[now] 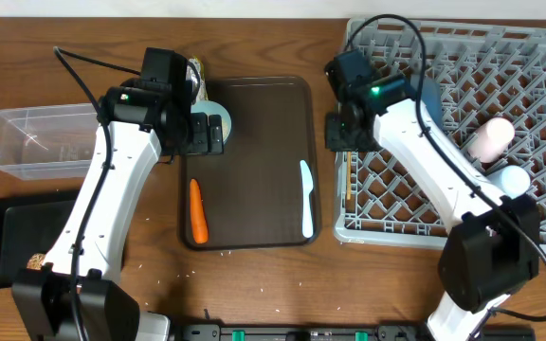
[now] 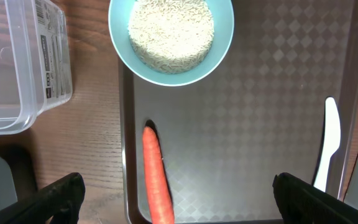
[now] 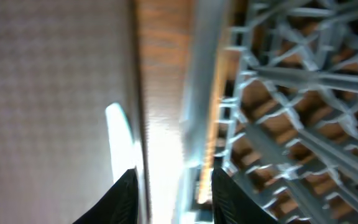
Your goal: Sort waste into correct bins and load items into the dishwasher rack
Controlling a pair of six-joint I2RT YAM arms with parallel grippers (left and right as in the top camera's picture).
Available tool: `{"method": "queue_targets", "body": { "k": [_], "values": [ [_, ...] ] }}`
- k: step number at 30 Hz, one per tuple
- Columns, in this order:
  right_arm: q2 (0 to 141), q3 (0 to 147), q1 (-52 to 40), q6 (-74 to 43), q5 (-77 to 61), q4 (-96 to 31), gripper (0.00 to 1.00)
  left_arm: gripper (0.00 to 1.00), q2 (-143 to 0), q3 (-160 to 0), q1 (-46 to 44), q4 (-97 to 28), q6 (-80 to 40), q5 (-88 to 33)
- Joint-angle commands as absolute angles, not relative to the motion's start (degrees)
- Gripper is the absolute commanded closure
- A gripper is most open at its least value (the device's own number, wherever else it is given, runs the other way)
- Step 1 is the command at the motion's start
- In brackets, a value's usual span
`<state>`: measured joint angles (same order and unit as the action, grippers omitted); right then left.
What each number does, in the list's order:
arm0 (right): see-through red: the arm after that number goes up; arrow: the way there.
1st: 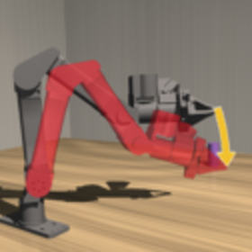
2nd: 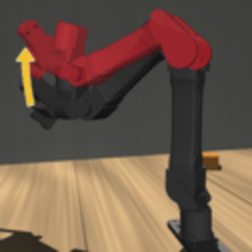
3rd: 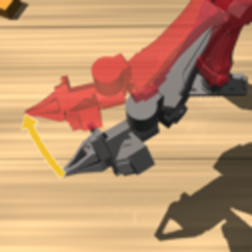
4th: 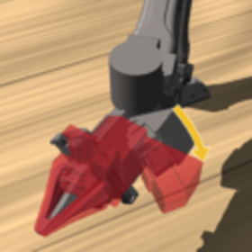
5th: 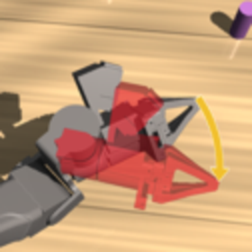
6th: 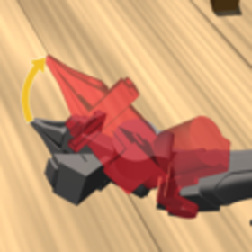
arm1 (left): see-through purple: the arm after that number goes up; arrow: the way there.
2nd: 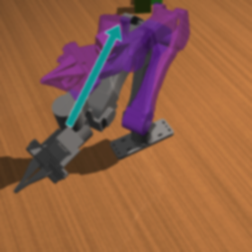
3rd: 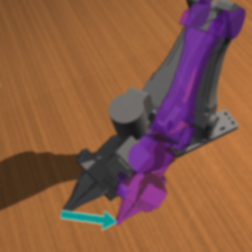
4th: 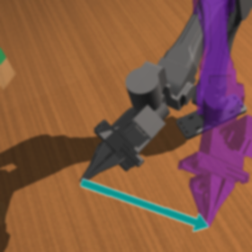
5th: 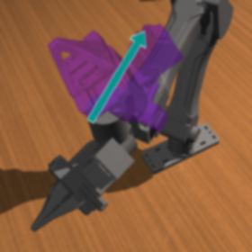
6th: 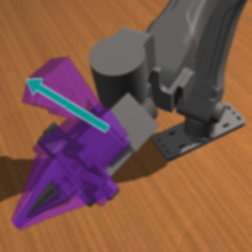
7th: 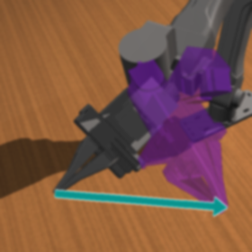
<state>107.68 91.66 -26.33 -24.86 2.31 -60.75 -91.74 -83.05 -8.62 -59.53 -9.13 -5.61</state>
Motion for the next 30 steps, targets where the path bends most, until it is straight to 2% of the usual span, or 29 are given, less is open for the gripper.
{"method": "queue_targets", "body": {
  "k": [1,3,6,9,11,13,19,30],
  "values": [
    [105.89,91.26,-31.38,-22.31,-0.58,-60.66,0.66,0.02,-92.05,-82.89,-8.25,-59.48,-8.62,-4.89],
    [106.32,90.5,-34.02,-24.01,0.73,-60.16,0.6,0.02,-92.05,-82.89,-8.25,-59.46,-8.6,-4.89],
    [107.11,88.12,-36.97,-28.82,3.25,-58.37,0.56,0.02,-92.05,-82.89,-8.25,-59.44,-8.6,-4.89],
    [108.68,84.86,-39.2,-33.04,3.18,-55.7,0.58,0.02,-92.05,-82.89,-8.25,-59.46,-8.6,-4.89],
    [110.24,83.22,-40.23,-35.75,2.9,-54.68,0.66,0.02,-92.05,-82.89,-8.25,-59.46,-8.62,-4.89],
    [111.96,82.7,-40.91,-36.42,1.65,-54.19,0.69,0.02,-92.05,-82.89,-8.25,-59.46,-8.6,-4.89],
    [117.21,82.7,-41.95,-36.86,1.02,-53.01,0.63,0.02,-92.05,-82.87,-8.25,-59.48,-8.62,-4.89],
    [120.66,82.7,-39.77,-38.52,-1.98,-53.74,0.66,0.02,-92.05,-82.87,-8.25,-59.42,-8.62,-4.89]
  ]
}}
